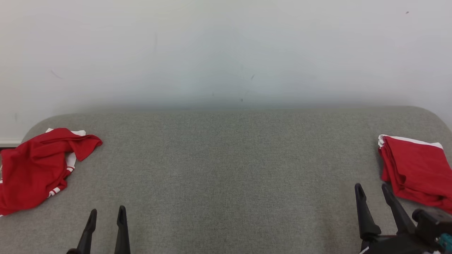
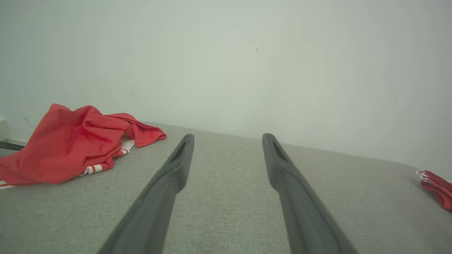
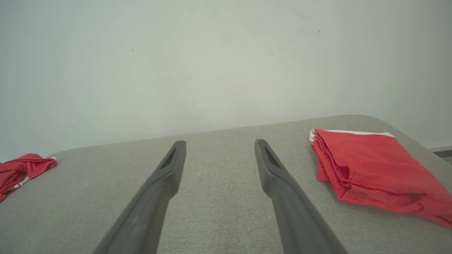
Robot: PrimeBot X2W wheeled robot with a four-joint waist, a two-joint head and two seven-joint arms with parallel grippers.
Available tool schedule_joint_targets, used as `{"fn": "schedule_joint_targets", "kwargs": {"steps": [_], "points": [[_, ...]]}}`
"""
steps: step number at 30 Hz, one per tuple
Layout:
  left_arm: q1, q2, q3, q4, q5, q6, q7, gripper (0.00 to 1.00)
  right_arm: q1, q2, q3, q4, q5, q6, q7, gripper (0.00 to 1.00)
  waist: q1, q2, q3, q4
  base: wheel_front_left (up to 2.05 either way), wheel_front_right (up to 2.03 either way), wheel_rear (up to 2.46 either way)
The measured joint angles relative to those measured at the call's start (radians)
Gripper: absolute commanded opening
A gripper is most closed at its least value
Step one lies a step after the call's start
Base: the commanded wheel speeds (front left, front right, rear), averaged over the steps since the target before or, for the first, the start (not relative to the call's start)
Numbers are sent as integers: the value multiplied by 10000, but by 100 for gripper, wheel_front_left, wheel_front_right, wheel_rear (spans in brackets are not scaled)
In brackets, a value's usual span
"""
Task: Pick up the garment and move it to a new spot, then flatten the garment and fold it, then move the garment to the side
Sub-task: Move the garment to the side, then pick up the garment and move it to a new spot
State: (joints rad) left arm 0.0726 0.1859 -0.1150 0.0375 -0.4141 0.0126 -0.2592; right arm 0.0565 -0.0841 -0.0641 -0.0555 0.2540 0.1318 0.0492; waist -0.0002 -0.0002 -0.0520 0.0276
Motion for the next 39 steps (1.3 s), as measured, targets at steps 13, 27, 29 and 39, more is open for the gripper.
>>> {"fn": "schedule_joint_targets", "kwargs": {"steps": [13,27,29,39], "points": [[561,-311,520,42,408,-497,-33,100,839,341,-117,240,-15,0,-550,100,2,2,-83,-201,0,0,0],[598,-456,779,138,667,-667,-33,100,877,343,-75,280,176,0,-644,100,3,1,35,-86,0,0,0],[566,-472,788,167,700,-667,-33,100,884,343,-35,290,178,0,-665,100,3,2,29,18,0,0,0],[551,-414,769,201,788,-656,-29,100,942,343,343,362,196,0,-734,100,3,2,-85,1179,0,0,0]]}}
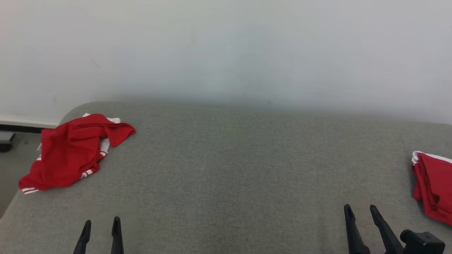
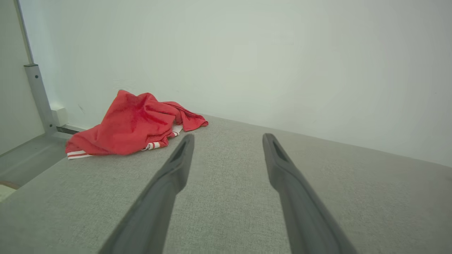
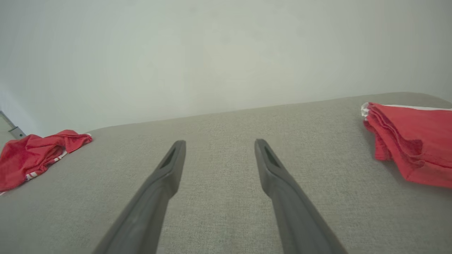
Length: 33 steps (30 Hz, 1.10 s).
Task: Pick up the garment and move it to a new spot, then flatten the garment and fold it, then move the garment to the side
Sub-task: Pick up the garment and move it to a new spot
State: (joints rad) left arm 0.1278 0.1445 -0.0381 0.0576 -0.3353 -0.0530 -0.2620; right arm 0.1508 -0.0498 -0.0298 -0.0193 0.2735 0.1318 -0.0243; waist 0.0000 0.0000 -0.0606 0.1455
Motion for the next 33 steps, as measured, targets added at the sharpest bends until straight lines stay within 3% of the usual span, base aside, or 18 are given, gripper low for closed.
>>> {"fn": "schedule_joint_targets", "kwargs": {"steps": [19,33], "points": [[424,397,259,-571,-75,305,393,100,-213,6,1022,403,236,0,-290,100,-1,0,-95,3094,0,0,0],[500,228,288,-422,-138,794,681,100,-501,6,1220,725,197,0,-330,100,0,1,195,3550,0,0,0]]}}
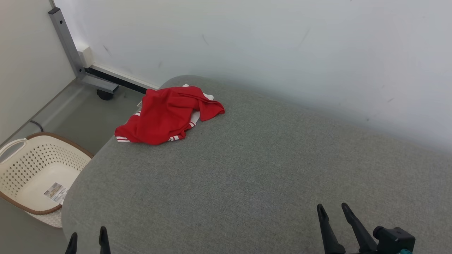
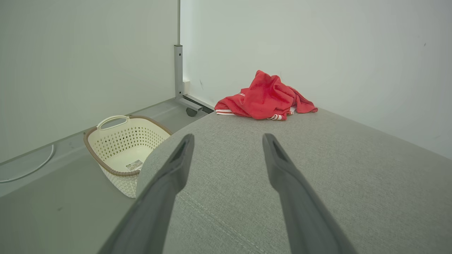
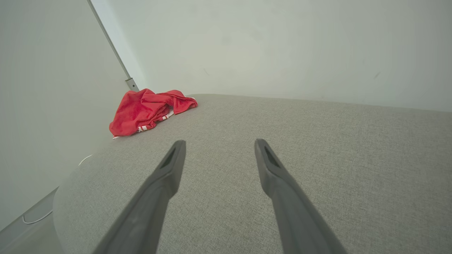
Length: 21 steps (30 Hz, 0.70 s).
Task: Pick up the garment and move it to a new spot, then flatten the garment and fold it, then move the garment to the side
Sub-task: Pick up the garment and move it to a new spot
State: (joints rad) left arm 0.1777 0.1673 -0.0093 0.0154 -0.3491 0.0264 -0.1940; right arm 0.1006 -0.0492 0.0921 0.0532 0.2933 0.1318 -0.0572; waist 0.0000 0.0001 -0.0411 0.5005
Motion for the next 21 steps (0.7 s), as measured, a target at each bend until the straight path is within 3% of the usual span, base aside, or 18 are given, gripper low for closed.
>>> {"fn": "schedule_joint_targets", "kwargs": {"steps": [4,10,13,21], "points": [[-320,-104,-90,222,-73,84,221,100,20,0,-73,19,33,0,-19,100,0,0,12,0,0,0,0],[-1550,-251,-464,1009,-347,-190,888,100,152,0,-222,-150,-6,0,23,100,0,0,134,8,0,0,0],[-2605,-221,-823,1827,-514,-437,1760,100,246,2,-234,-407,-130,0,176,100,0,0,275,-6,0,0,0],[-5825,-167,-723,4454,-819,-322,2953,100,-9,10,397,-1521,-746,0,1103,100,1,0,1041,-374,0,0,0]]}}
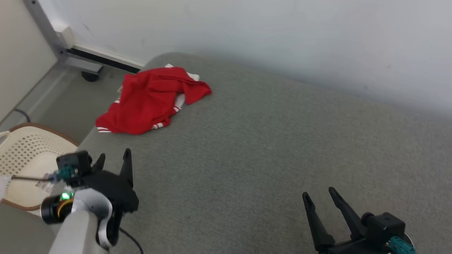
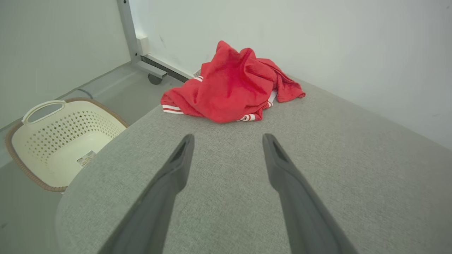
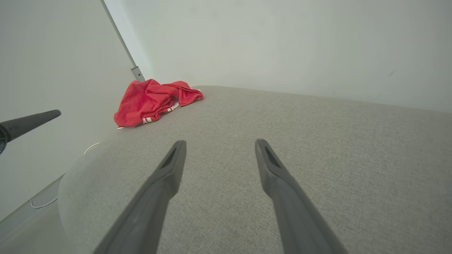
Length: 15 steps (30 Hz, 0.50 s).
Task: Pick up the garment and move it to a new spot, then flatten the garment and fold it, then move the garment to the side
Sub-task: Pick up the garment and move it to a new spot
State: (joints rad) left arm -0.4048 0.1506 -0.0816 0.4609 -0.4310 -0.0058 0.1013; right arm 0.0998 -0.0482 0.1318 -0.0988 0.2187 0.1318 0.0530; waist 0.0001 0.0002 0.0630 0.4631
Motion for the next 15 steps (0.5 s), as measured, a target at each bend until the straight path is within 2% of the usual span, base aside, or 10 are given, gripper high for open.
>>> {"fn": "schedule_joint_targets", "kwargs": {"steps": [8,15], "points": [[-2265,313,-10,2036,-196,-209,932,100,-259,-54,535,-1041,-474,0,890,100,1,1,1086,-881,0,0,0],[-3585,775,13,3066,-59,-67,907,100,-269,-240,573,-1885,-604,0,1279,100,2,1,2072,-1676,0,0,0]]}}
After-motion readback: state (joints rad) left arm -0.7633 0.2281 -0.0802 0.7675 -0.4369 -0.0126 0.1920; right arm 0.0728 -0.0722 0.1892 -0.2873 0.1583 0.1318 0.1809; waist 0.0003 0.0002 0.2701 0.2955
